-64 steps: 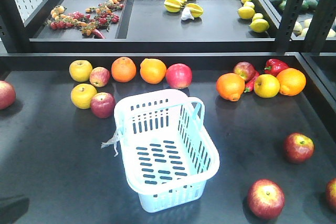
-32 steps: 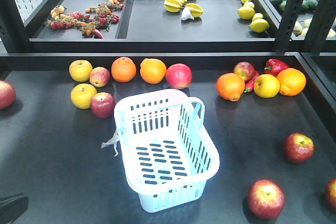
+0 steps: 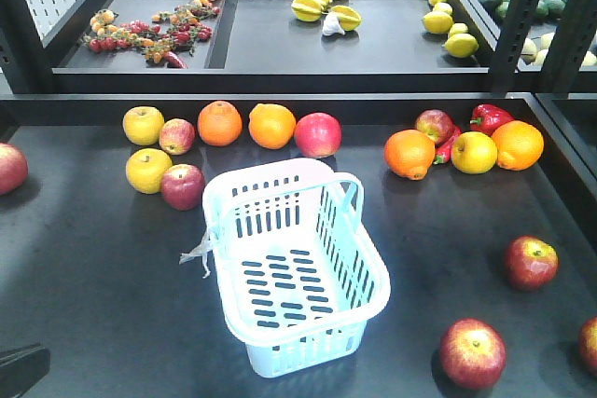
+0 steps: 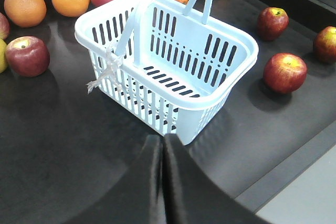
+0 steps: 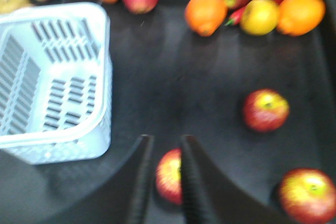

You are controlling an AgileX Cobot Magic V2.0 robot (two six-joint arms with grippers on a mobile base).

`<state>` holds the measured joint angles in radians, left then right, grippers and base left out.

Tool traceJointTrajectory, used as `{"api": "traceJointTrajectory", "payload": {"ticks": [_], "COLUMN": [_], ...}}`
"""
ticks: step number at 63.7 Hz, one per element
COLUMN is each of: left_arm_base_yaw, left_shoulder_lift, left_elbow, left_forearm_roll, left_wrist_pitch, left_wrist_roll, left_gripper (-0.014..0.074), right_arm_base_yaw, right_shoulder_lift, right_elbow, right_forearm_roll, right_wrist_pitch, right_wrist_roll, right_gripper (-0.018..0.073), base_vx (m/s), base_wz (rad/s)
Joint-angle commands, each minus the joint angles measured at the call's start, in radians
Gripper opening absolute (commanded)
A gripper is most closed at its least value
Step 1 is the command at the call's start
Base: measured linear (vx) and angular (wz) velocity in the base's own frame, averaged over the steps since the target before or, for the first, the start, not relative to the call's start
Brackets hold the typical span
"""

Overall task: Pick three apples into basket with both arms
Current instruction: 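Reach the right gripper down onto the red apple nearest the robot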

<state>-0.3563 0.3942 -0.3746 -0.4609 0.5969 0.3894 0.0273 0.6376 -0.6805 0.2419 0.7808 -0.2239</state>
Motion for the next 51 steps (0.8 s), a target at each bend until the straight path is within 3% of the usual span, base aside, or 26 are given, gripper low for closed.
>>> {"api": "traceJointTrajectory", "payload": {"ticks": [1,9,15,35,51], "left_arm_base_yaw": [-0.004,-0.004,-0.004,-0.004,-0.004], "left_shoulder_lift": [0.007,0.007,0.007,0.007,0.007], "left_elbow": [-0.027,-0.027,-0.027,-0.027,-0.027], "left_forearm_roll": [-0.028,-0.028,-0.027,-0.027,-0.027], "left_wrist_pitch": [-0.070,-0.068,-0.067,-0.067,-0.066], "left_wrist_roll": [-0.008,-0.008,-0.008,-0.007,-0.008], "left_gripper": [-0.0008,-0.0008,-0.0008,-0.0008,-0.0008], "right_arm_base_yaw": [-0.005,-0.005,-0.005,-0.005,-0.005], "right_shoulder_lift": [0.060,0.100,0.121,0.376,0.648], "right_elbow": [-0.033,-0.031,-0.033,-0.162,-0.264], "right_forearm_roll": [0.083,0.106,0.123,0.042,0.044], "right_wrist_pitch": [-0.072,-0.088,-0.114,0.055,0.189], "right_wrist_roll": [-0.060,-0.069,-0.077,-0.077,-0.076], "right_gripper": [0.0370,0.0607,0.0699,0.0698,0.0690], "base_vx": [0.00,0.00,0.00,0.00,0.00], "base_wz": [0.00,0.00,0.00,0.00,0.00]}}
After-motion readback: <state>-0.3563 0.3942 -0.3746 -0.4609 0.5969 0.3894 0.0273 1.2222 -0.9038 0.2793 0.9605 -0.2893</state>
